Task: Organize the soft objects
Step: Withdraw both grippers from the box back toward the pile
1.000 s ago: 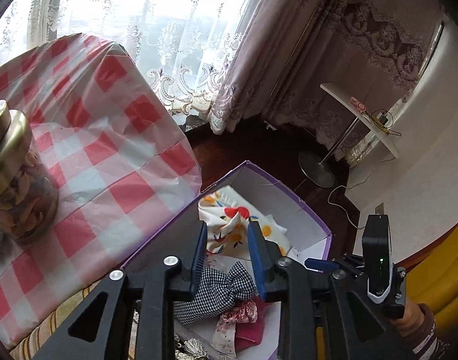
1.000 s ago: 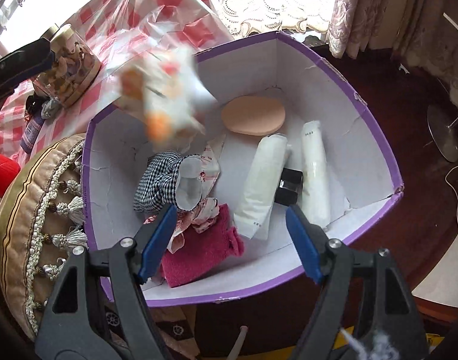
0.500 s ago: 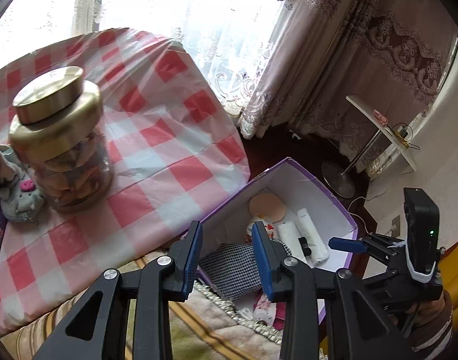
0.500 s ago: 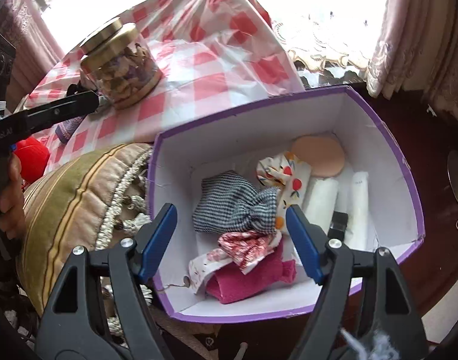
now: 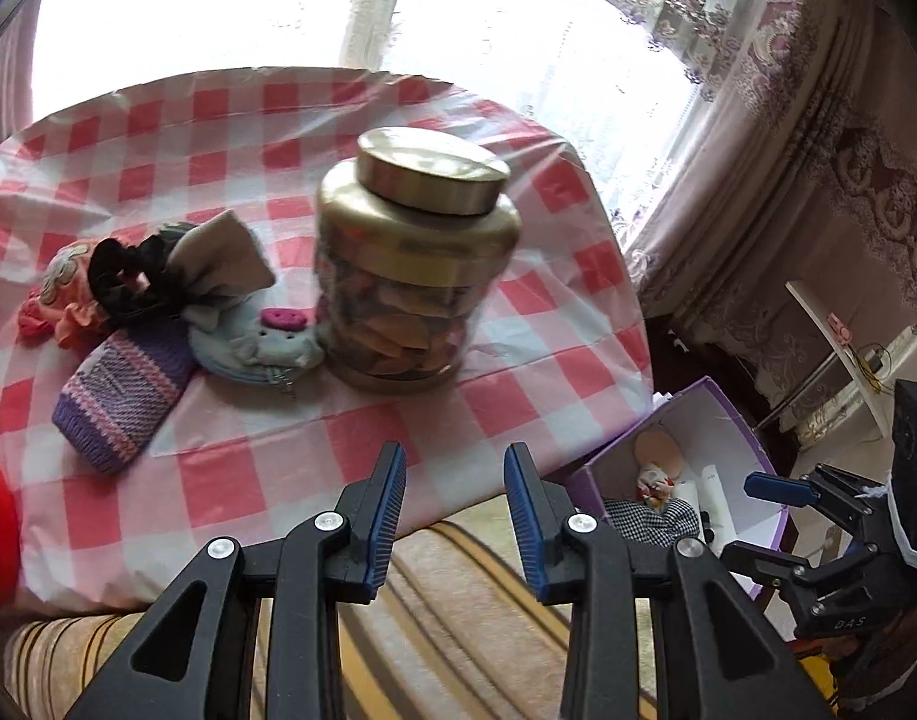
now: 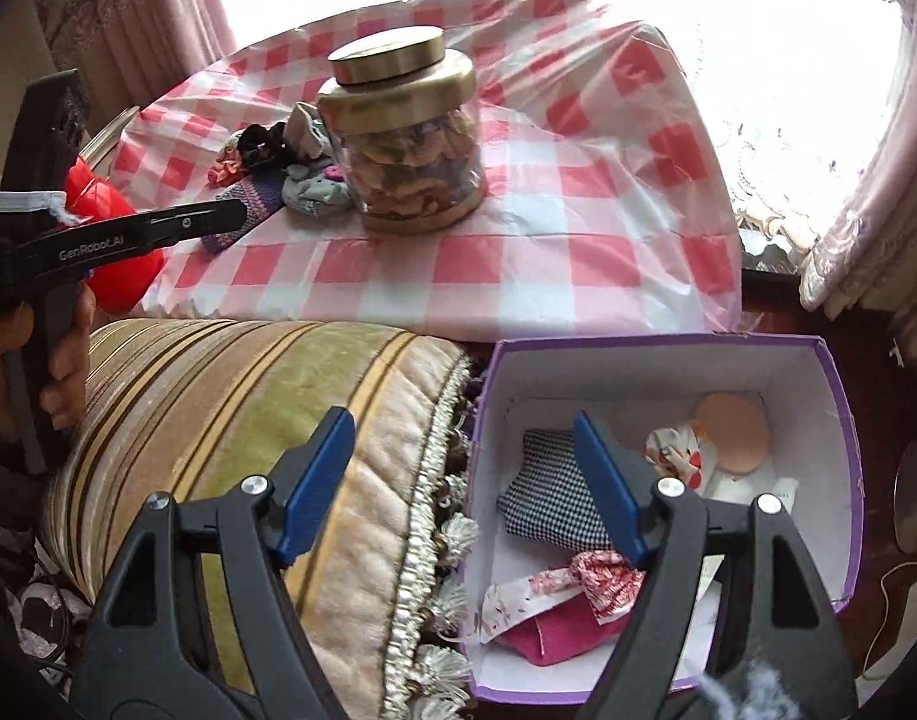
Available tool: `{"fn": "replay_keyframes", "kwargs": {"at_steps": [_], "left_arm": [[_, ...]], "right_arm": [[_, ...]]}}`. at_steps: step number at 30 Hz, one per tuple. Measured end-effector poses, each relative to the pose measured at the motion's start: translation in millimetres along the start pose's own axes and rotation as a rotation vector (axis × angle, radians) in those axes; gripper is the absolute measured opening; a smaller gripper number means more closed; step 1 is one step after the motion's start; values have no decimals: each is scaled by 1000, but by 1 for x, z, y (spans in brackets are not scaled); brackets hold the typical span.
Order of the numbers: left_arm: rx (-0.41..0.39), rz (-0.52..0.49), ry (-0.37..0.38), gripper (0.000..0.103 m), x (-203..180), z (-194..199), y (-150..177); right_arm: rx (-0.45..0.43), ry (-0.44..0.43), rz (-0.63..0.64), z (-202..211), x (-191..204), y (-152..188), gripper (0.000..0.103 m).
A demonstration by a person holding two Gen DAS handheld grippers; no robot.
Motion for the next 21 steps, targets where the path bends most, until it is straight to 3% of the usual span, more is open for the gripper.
{"fn": "replay_keyframes", "kwargs": {"at_steps": [10, 21], "left_arm": [[-93, 168, -133, 36, 98, 43, -18], [-206, 359, -196, 36, 184, 55, -60]], "right_arm": [[-59, -50, 153, 4, 70, -46, 78], [-145, -114, 240, -3, 142, -103, 78]]}}
Point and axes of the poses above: each gripper's, at about its wrist camera, not at the fingertips, and z roughly against the way its jaws point, x to its left, y to its underside, the point moved 5 cm from there along -z, roughly the way its jaws point, and after that the axes turned 15 degrees about y, right-handed, at the moved point
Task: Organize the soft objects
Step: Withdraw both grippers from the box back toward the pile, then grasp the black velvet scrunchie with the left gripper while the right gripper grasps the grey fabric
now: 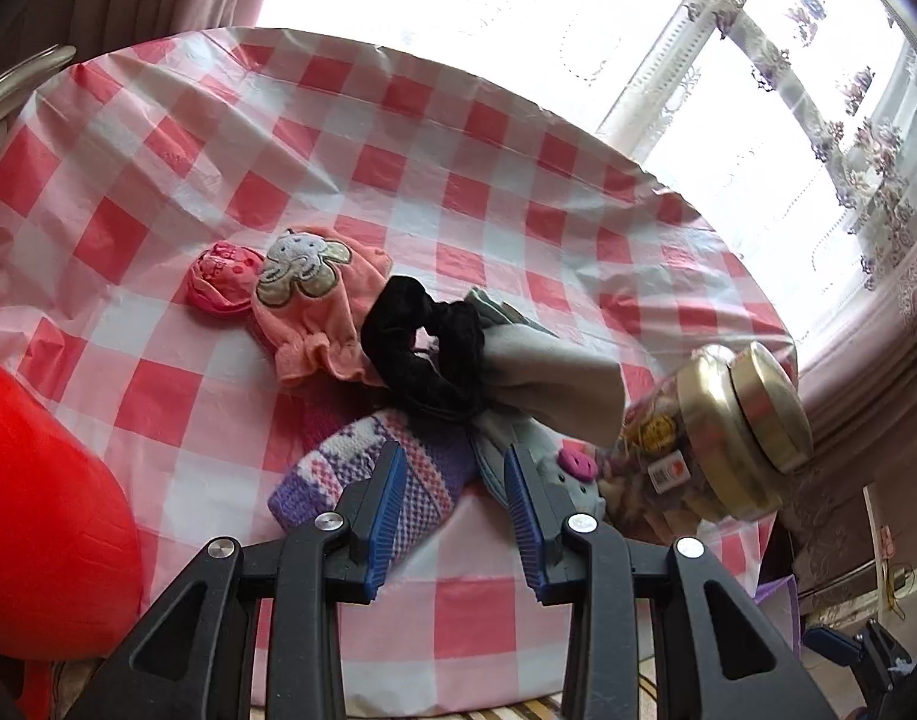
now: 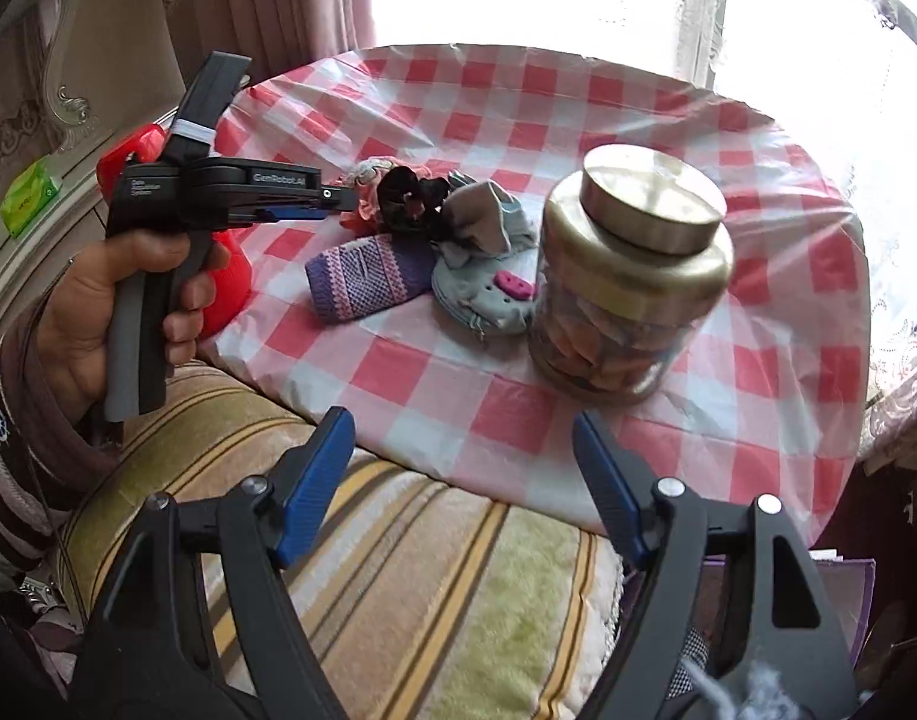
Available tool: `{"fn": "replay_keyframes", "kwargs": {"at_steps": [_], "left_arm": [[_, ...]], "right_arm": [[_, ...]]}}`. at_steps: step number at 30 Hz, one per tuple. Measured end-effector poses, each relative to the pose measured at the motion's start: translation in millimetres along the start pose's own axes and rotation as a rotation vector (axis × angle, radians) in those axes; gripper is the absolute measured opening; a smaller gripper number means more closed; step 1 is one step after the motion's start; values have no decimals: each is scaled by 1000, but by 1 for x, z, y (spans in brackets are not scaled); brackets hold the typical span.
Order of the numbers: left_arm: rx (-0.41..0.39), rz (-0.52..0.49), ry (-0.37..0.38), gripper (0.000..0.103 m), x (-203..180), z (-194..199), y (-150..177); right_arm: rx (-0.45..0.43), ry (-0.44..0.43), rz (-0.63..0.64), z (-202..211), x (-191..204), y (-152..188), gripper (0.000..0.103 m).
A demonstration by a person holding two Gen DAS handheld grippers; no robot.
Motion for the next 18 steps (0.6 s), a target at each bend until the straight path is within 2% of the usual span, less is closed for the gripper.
{"fn": "replay_keyframes", "kwargs": {"at_steps": [10, 18], "left_arm": [[-7, 53, -27, 36, 28, -44, -43], [31, -6, -59, 36, 37, -77, -47]], "right_arm": [[-49, -17, 17, -30, 31, -57, 78], [-75, 40, 73, -66, 52, -100, 78]]}}
Point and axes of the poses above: each gripper's, at about its wrist camera, not at the fingertips, and z roughly against the way its jaws point, x to its left, y to its underside, the point moved 5 cm from there along -z, roughly the way its jaws point, and after that the axes turned 15 degrees about y, right-handed, at the moved point
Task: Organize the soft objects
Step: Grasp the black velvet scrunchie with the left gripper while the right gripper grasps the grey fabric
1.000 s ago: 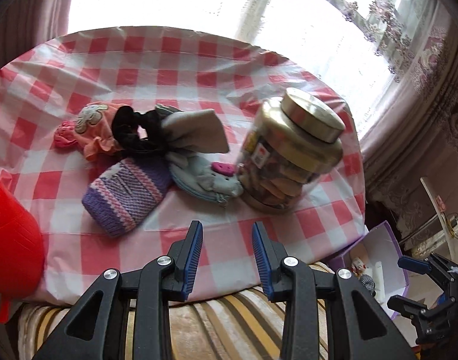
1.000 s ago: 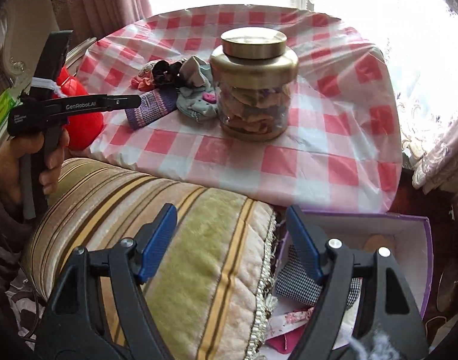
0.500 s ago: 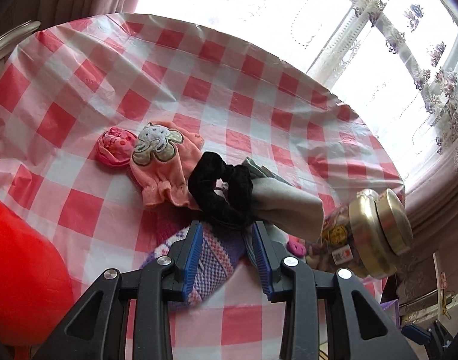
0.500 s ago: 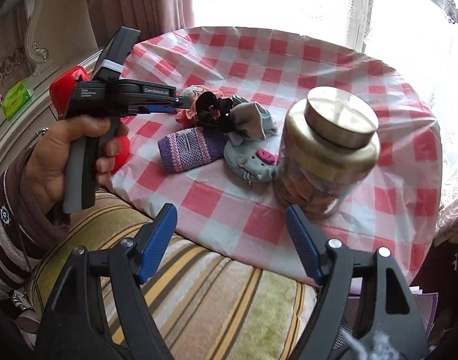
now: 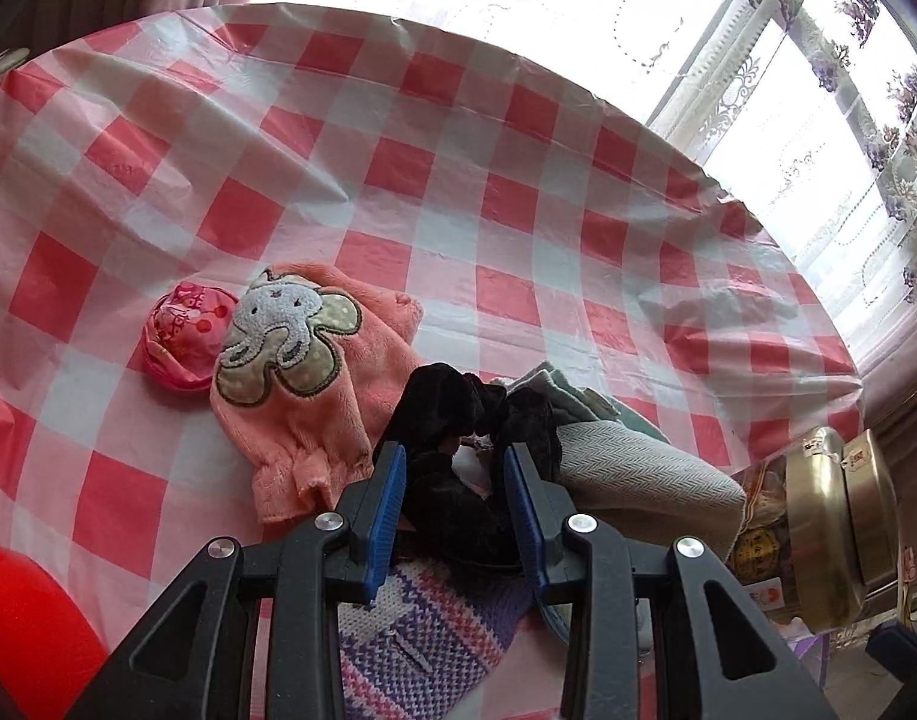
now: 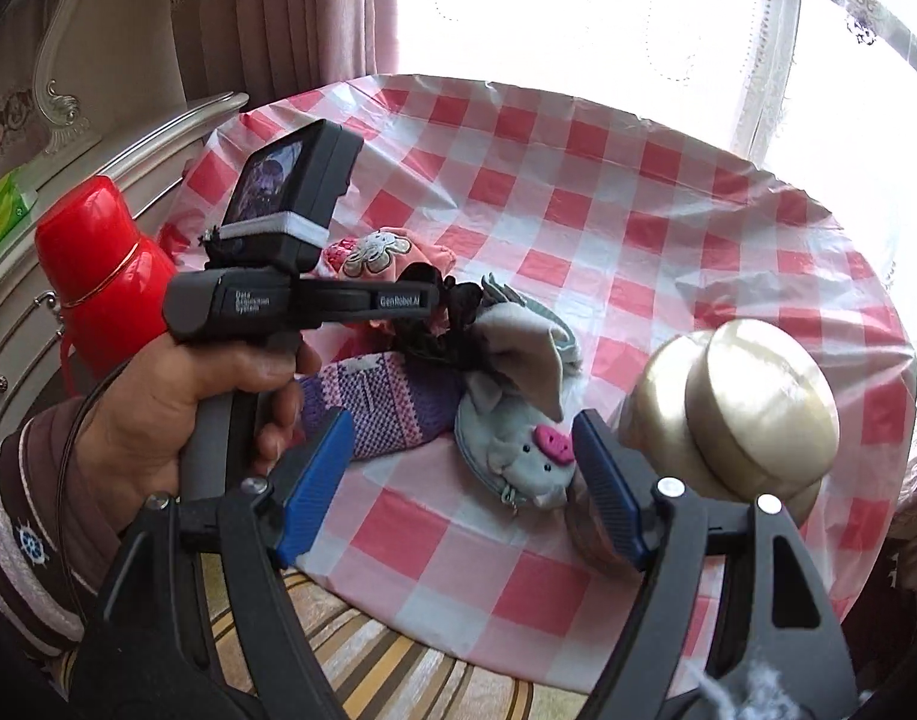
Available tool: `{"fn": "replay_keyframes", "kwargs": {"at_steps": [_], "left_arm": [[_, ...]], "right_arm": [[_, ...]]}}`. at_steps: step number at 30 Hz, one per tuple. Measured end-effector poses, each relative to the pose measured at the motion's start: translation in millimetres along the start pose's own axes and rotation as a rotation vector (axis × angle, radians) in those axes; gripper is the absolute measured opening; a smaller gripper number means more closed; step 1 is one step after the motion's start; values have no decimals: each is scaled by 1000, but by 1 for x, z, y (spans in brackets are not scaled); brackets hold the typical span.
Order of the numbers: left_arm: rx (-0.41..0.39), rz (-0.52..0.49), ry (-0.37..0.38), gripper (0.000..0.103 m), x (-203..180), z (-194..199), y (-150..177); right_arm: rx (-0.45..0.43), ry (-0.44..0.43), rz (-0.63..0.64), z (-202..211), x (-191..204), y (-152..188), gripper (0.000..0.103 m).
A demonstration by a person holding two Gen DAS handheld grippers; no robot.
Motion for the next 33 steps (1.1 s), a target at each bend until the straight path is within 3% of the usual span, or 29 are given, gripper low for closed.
{"fn": "replay_keyframes", "kwargs": {"at_steps": [4, 7, 14, 19, 28, 30, 31, 33], "left_arm": [[31, -38, -15, 35, 5, -13, 3], [51, -50, -1, 19, 9, -18, 8], [15, -18, 48, 9, 16, -2, 11], [-22, 44, 69, 9, 30, 14, 14], [-122, 16, -21, 9, 34, 44, 11], [-126, 11, -25, 9, 34, 45, 10], [-125, 12, -24, 9, 34, 45, 11], [-124, 12, -24, 9, 34, 44, 12]], "right_arm": [[-3, 34, 40, -22, 11, -17, 78], [4, 75, 68, -41, 15, -26, 78], [57, 123, 116, -84, 23, -36, 78], [97, 173, 150, -101, 18, -38, 78], [171, 208, 229, -134, 24, -26, 78], [185, 206, 236, -142, 25, -23, 75], [194, 201, 240, -145, 26, -21, 69], [209, 196, 234, -150, 25, -18, 47]]}}
Point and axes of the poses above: each gripper's, at about its wrist camera, not at the fingertips, and z roughly against the way its jaws point, x to its left, y to its underside, the point moved 5 cm from there along -z, roughly the way its jaws point, and after that the axes turned 15 degrees about y, right-handed, at the moved point
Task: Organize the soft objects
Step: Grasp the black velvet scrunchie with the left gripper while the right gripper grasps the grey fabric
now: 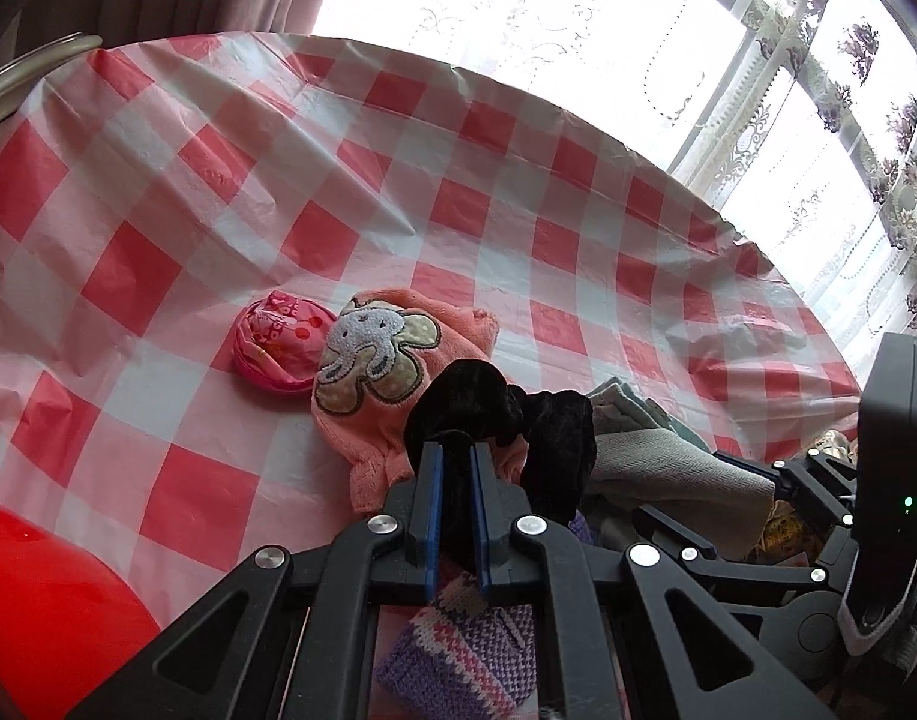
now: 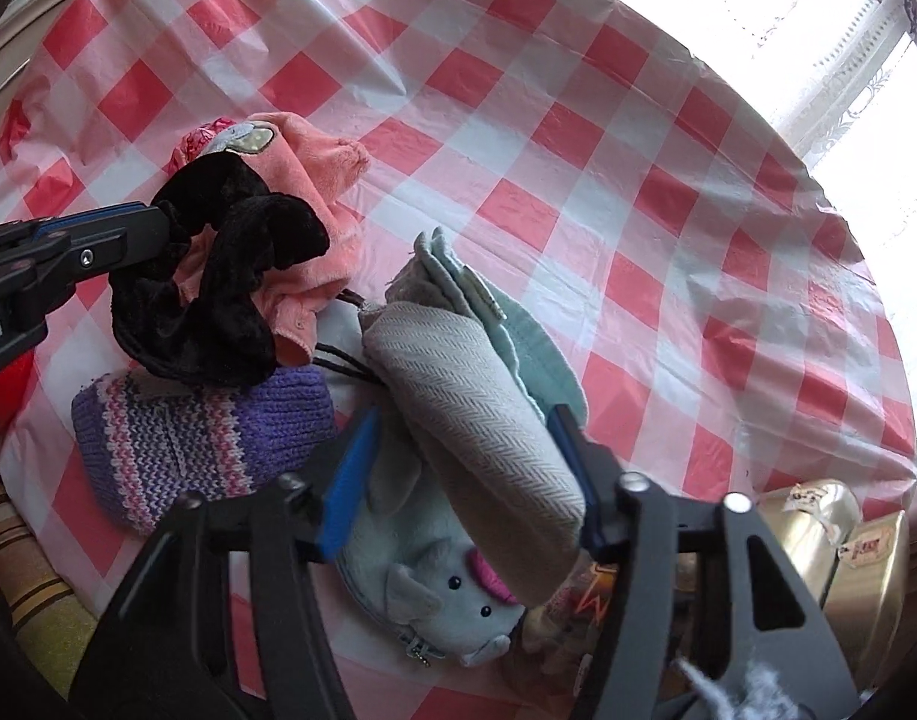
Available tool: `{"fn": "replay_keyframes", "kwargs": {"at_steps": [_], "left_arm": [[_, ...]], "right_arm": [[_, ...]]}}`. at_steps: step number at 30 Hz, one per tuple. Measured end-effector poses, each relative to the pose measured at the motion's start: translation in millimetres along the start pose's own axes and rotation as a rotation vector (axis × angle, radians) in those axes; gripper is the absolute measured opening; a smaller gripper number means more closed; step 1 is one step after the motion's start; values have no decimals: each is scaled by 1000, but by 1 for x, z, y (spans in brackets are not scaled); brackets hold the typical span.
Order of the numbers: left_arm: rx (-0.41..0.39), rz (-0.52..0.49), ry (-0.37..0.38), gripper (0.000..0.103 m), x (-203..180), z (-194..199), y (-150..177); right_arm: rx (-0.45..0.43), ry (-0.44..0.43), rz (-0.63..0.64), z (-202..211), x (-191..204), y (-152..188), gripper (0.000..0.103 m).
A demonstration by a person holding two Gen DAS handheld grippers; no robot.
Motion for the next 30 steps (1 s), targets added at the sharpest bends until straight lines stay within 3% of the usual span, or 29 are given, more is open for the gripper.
{"fn": "replay_keyframes", "kwargs": {"at_steps": [1, 5, 16, 23, 26, 30], "left_arm": [[1, 0, 1, 9, 0, 0, 1], [-10, -1, 4, 9, -2, 3, 1], [-64, -43, 24, 9, -21, 27, 0], [-93, -80, 53, 9, -43, 48, 5], [-105, -103, 63, 3, -56, 59, 9], [-104, -134, 85, 3, -72, 68, 18]], "right_arm": [[3, -17, -14, -1, -1, 1, 29], [-5, -96, -65, 11, -2, 6, 15], [-98, -177, -176, 78, -25, 23, 13], [-128, -235, -244, 118, -39, 57, 13], [-135, -250, -276, 132, -51, 75, 13], [-138, -264, -321, 150, -69, 103, 13]]}}
Point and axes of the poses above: each gripper's, at about its wrist camera, not at the fingertips, and z roughly against the way its jaws point, x to its left, y to its underside, the point moved 5 cm from there along -z, roughly the way its jaws point, and after that the axes turned 15 degrees about y, right-handed, at the moved point
